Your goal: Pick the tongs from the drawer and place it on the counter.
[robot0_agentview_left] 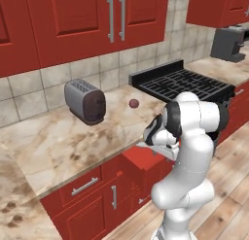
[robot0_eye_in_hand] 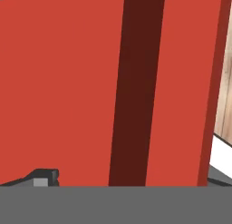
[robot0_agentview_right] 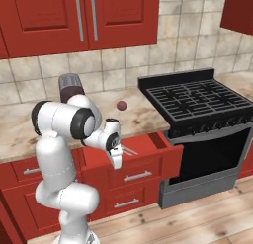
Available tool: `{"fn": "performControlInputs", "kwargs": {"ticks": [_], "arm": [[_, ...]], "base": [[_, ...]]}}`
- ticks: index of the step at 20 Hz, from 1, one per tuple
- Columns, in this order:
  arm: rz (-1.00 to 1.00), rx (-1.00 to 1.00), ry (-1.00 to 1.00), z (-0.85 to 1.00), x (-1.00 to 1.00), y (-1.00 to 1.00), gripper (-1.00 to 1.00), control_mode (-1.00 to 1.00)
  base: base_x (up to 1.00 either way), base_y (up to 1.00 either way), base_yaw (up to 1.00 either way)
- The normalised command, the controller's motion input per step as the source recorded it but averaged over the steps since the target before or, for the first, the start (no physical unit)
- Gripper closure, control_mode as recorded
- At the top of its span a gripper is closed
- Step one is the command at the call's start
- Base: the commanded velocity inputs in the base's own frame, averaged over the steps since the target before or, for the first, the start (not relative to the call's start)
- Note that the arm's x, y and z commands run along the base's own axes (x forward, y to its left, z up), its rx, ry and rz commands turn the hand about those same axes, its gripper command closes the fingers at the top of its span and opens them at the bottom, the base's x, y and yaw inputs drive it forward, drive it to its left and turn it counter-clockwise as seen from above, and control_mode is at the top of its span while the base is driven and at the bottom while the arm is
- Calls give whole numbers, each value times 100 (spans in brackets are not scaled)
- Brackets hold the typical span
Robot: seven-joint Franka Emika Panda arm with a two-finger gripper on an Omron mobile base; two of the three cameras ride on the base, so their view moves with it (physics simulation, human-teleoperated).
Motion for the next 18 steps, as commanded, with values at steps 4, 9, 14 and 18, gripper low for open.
{"fn": "performControlInputs", "kwargs": {"ticks": [4,9,14,18], "arm": [[-5,-1,0,-100,-100,-100,-100,-100],[-5,0,0,-100,-100,-100,-100,-100],[-5,0,0,-80,-100,-100,-100,-100],[-5,0,0,-43,-100,-100,-100,-100]], "base": [[0,0,0],[0,0,0],[0,0,0],[0,0,0]]}}
